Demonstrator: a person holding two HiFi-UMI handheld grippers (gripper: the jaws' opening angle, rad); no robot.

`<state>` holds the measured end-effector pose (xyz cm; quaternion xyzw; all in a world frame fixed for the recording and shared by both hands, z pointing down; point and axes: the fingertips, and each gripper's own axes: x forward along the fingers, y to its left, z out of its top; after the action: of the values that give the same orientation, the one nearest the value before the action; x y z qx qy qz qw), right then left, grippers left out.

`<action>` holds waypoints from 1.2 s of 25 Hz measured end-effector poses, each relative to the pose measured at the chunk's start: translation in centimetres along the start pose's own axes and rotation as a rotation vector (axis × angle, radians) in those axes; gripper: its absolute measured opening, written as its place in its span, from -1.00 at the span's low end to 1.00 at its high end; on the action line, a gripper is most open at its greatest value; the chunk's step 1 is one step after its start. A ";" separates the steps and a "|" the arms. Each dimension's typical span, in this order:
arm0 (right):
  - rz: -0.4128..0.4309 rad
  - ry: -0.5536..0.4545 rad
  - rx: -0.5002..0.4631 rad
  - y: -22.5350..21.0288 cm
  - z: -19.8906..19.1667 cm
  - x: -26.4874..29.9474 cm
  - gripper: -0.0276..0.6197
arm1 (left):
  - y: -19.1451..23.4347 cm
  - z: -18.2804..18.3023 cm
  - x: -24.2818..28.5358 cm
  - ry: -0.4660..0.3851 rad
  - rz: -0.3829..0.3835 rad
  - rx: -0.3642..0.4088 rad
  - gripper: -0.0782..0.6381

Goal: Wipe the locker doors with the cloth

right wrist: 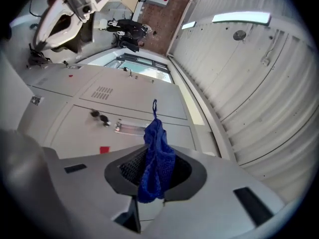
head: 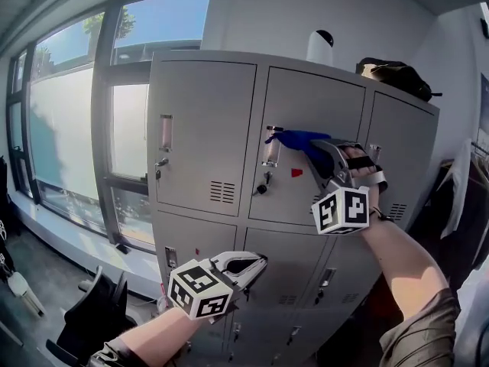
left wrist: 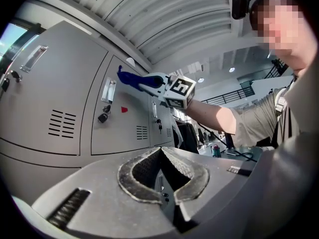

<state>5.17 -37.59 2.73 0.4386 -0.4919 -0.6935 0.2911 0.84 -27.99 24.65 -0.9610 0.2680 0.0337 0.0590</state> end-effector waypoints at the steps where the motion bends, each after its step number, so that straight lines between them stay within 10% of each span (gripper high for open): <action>1: -0.015 0.018 0.003 -1.5 -0.8 0.6 -0.68 | 0.0 0.1 0.1 -0.003 0.001 0.000 -0.76; 12: -0.146 0.112 -0.034 -12.9 -3.8 6.0 -0.68 | -0.1 0.2 0.6 0.016 0.011 0.016 -0.76; 30: -0.002 0.082 -0.066 0.3 -3.9 4.5 -0.68 | -1.3 -2.0 1.4 0.060 -0.009 -0.013 -0.76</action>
<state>6.68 -43.17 1.07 0.4572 -0.4561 -0.6910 0.3247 2.83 -27.87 26.64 -0.9632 0.2650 0.0065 0.0446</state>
